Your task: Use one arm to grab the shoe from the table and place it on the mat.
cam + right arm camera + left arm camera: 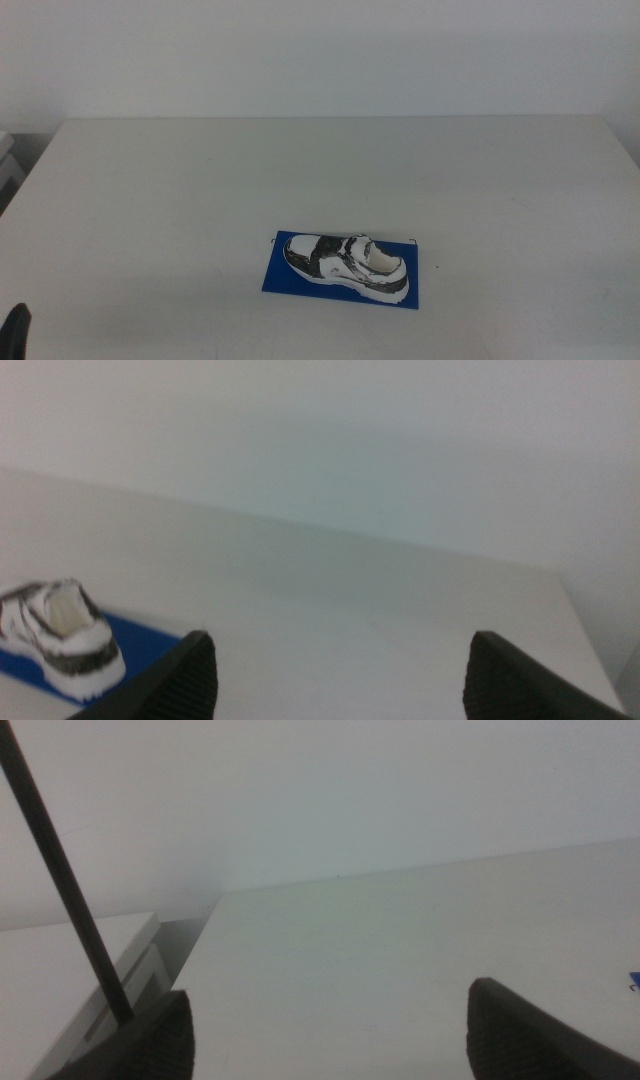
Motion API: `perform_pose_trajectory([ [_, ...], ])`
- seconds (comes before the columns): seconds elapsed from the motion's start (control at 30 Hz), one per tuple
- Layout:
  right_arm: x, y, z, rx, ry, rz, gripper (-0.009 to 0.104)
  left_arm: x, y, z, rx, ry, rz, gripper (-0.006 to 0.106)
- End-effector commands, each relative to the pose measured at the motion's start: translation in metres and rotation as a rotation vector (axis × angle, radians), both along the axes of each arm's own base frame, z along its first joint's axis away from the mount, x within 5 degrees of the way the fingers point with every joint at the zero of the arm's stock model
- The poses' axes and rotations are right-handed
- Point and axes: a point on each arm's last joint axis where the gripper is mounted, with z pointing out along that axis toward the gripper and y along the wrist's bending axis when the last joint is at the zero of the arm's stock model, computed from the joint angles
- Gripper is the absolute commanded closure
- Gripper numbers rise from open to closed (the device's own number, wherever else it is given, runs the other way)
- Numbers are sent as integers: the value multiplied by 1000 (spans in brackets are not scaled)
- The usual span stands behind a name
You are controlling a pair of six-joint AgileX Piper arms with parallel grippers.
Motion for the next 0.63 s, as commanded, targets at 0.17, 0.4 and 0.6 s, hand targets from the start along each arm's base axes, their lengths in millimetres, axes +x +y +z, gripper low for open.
perform_pose_trajectory([
  [0.17,3,1,-18,-16,-29,-2,32,0,-1,6,-11,-80,-8,7],
  [0.4,5,1,-39,-31,49,-4,32,0,-1,6,-11,-80,-8,7],
  [0.6,5,1,-40,-33,57,-4,32,0,-1,6,-11,-80,-8,7],
])
